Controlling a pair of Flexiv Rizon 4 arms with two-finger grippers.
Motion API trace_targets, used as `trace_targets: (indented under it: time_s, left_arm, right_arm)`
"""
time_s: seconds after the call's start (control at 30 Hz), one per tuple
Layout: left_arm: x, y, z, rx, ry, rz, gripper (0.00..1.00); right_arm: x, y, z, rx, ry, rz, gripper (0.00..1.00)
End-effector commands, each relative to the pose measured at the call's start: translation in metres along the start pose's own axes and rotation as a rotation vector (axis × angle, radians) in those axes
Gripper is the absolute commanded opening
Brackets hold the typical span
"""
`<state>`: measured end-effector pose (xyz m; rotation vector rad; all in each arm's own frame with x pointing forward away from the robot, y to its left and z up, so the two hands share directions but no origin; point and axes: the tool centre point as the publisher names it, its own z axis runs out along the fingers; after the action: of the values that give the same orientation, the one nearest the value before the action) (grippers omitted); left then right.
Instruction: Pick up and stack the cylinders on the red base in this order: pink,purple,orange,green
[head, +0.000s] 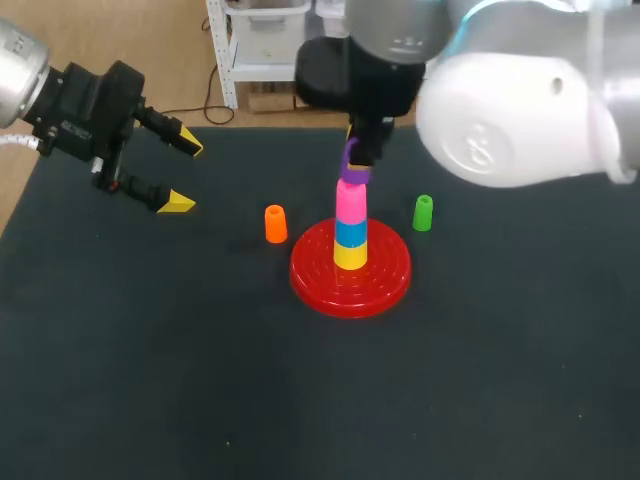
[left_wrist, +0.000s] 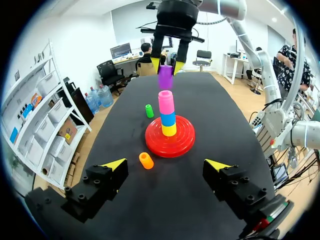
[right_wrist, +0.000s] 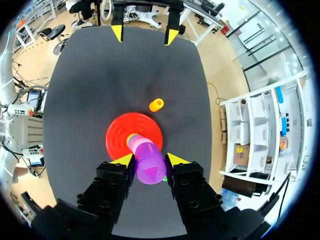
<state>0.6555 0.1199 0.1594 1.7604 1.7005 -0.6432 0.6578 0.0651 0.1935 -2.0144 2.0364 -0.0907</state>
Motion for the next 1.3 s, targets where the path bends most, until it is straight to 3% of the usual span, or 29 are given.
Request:
trace_targets:
  time_s: [0.03,0.77,1.3]
  left_arm:
    - [0.001,0.001,0.0,0.001,-0.002,0.002,1.0]
    - [0.001,0.001,0.0,0.001,-0.002,0.002,1.0]
    - [0.001,0.001,0.0,0.001,-0.002,0.002,1.0]
  right_arm:
    - [-0.001,0.001,0.001,-0.015,0.011,-0.008,0.0]
    - [-0.003,0.01,0.017,-0.02,0.022,-0.012,0.0]
    - [-0.003,-0.004,0.021,-0.021,0.025,-0.001,0.0]
